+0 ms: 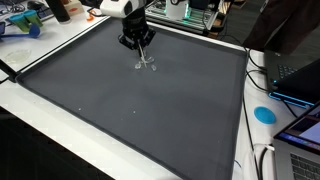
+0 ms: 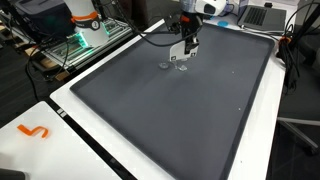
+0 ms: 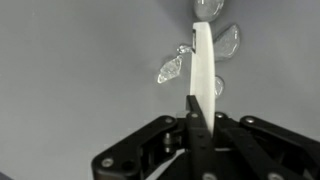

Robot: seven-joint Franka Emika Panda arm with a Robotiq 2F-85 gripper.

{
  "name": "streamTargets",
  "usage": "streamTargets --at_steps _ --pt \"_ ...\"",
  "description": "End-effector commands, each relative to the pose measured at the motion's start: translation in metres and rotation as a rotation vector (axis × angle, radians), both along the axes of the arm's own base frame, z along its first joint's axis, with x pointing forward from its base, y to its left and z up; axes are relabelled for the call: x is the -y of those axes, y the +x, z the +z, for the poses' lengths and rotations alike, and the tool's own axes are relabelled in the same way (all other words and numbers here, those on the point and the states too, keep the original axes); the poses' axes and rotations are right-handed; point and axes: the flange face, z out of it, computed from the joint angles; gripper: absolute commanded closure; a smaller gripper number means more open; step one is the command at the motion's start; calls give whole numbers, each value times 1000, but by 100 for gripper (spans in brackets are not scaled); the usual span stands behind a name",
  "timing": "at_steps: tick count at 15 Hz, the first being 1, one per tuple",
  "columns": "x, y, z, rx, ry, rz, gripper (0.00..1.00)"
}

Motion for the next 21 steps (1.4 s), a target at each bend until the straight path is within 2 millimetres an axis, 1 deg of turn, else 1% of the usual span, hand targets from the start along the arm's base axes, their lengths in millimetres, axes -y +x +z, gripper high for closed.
streamTargets --at_steps 1,4,9,14,18,21 --pt "-16 -12 17 6 4 -78 99" --pt "-39 -14 26 29 -12 -120 99" --pt "-80 -17 33 73 -83 -220 99" --pt "-112 -20 36 118 -168 -295 99" --pt "-129 -20 41 173 -215 -353 99" --pt "-132 -19 42 167 -175 -340 96"
